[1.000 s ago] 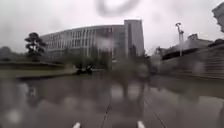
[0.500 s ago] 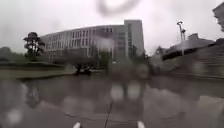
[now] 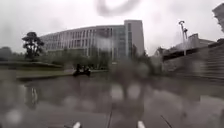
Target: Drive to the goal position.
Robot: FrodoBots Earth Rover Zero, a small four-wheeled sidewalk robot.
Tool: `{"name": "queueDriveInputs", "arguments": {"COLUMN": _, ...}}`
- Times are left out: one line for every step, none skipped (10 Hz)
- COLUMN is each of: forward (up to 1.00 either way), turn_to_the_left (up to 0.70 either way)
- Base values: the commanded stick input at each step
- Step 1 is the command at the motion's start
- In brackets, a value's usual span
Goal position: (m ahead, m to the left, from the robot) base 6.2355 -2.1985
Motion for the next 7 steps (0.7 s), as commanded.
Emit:
{"name": "queueDriveInputs", "arguments": {"forward": 0.7, "turn_to_the_left": 0.0}}
{"name": "queueDriveInputs", "arguments": {"forward": 0.7, "turn_to_the_left": 0.0}}
{"name": "queueDriveInputs", "arguments": {"forward": 0.7, "turn_to_the_left": 0.0}}
{"name": "queueDriveInputs", "arguments": {"forward": 0.7, "turn_to_the_left": 0.0}}
{"name": "queueDriveInputs", "arguments": {"forward": 0.7, "turn_to_the_left": 0.0}}
{"name": "queueDriveInputs", "arguments": {"forward": 0.7, "turn_to_the_left": 0.0}}
{"name": "queueDriveInputs", "arguments": {"forward": 0.69, "turn_to_the_left": -0.1}}
